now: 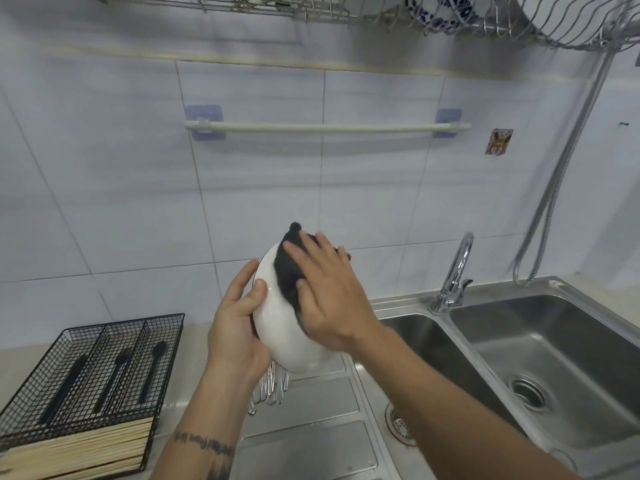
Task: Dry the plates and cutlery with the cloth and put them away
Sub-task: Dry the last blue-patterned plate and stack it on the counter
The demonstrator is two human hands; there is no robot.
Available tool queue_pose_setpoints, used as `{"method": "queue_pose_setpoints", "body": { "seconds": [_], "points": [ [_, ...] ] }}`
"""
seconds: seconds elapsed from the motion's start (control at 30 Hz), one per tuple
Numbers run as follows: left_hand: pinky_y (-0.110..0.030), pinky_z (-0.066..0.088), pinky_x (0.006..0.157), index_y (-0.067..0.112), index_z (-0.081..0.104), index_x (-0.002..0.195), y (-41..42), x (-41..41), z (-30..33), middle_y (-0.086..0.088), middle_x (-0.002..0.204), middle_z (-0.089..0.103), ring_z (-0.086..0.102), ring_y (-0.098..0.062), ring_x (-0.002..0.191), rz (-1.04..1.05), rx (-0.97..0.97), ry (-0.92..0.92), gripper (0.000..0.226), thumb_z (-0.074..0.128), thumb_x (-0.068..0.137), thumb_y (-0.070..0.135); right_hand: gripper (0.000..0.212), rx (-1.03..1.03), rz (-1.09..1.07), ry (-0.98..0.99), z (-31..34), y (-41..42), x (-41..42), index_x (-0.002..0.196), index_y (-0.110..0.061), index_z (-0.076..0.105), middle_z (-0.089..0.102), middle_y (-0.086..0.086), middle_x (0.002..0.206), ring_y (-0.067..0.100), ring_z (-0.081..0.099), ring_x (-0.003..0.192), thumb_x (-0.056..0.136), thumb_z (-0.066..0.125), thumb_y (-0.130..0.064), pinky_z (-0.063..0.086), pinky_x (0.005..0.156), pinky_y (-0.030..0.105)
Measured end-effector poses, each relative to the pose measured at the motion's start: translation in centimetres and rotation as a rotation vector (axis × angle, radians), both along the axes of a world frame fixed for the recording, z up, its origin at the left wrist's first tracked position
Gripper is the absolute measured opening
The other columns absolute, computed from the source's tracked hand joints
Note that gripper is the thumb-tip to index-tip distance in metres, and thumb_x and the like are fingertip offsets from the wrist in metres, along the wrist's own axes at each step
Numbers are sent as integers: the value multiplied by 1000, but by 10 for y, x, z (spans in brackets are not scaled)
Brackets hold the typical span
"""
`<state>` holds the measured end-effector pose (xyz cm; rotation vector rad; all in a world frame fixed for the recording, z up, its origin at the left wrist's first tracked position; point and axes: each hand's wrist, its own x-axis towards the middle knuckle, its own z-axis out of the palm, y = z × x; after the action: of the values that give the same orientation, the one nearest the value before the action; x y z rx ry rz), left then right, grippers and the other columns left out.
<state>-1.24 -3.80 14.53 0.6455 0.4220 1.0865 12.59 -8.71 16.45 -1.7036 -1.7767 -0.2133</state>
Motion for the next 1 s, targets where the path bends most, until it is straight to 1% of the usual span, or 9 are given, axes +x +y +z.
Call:
{"method": "queue_pose_setpoints", "body": {
  "seconds": [0.13, 0.2, 0.27, 0.4, 0.5, 0.63, 0.8, 0.9, 1.0],
  "points": [
    [-32, 61, 64, 24, 66, 121, 5, -8, -7, 2, 95, 78, 75, -17, 80, 47, 24, 39, 36, 59, 91, 6, 49, -101, -57, 339, 9, 5, 30, 151, -20, 34, 28, -1, 160, 16, 24, 146, 101, 34, -17, 19, 120, 38],
    [-33, 60, 63, 26, 68, 118, 8, -11, -6, 0, 98, 78, 75, -18, 81, 52, 37, 50, 38, 64, 85, 9, 53, -97, -30, 325, 7, 3, 20, 153, -19, 30, 24, -1, 162, 14, 19, 148, 100, 33, -20, 13, 122, 34],
    [-33, 61, 64, 25, 68, 119, 9, -11, -5, -4, 104, 78, 76, -21, 86, 40, 42, 49, 43, 66, 78, 11, 58, -44, 41, 198, 7, 6, 0, 152, -20, 32, 24, -1, 161, 15, 14, 148, 94, 30, -28, 4, 121, 27],
    [-34, 61, 67, 24, 67, 122, 7, -11, -8, -8, 107, 77, 76, -24, 91, 34, 45, 43, 45, 65, 80, 9, 58, -24, 76, 69, 5, 10, -4, 151, -27, 32, 23, -5, 162, 17, 12, 150, 94, 29, -32, 8, 122, 43],
    [-34, 60, 63, 27, 71, 116, 6, -18, -12, -5, 101, 78, 76, -22, 83, 57, 34, 68, 46, 69, 73, 14, 58, -44, 45, 237, -8, 3, 17, 153, -24, 30, 23, -6, 162, 10, 18, 148, 96, 32, -27, 16, 121, 37],
    [-34, 61, 65, 27, 71, 118, 9, -25, -16, -2, 104, 78, 75, -20, 86, 26, 46, 56, 45, 67, 75, 14, 60, -78, 15, 487, -21, -5, 24, 154, -27, 28, 23, -12, 161, -2, 18, 146, 94, 30, -30, 16, 121, 29],
    [-36, 62, 69, 28, 73, 114, 14, -25, -9, -9, 101, 77, 74, -23, 84, -35, 173, 138, 42, 65, 76, 11, 52, -96, 49, 559, 4, -2, 30, 151, -28, 35, 34, -9, 154, 9, 30, 141, 99, 36, -27, 24, 118, 38],
    [-34, 61, 67, 26, 71, 118, 23, -34, 1, -11, 96, 77, 73, -24, 79, -59, 279, 163, 45, 65, 76, 9, 46, -126, 105, 580, 18, -5, 35, 150, -26, 38, 41, -10, 148, 4, 37, 135, 104, 39, -18, 28, 116, 32],
    [-30, 60, 68, 28, 74, 116, 32, -41, 9, -8, 80, 73, 70, -21, 71, -68, 378, 192, 49, 73, 69, 16, 40, -125, 119, 643, 29, -9, 29, 143, -30, 45, 53, -9, 135, 6, 49, 122, 104, 40, -20, 37, 108, 30]
  ]
}}
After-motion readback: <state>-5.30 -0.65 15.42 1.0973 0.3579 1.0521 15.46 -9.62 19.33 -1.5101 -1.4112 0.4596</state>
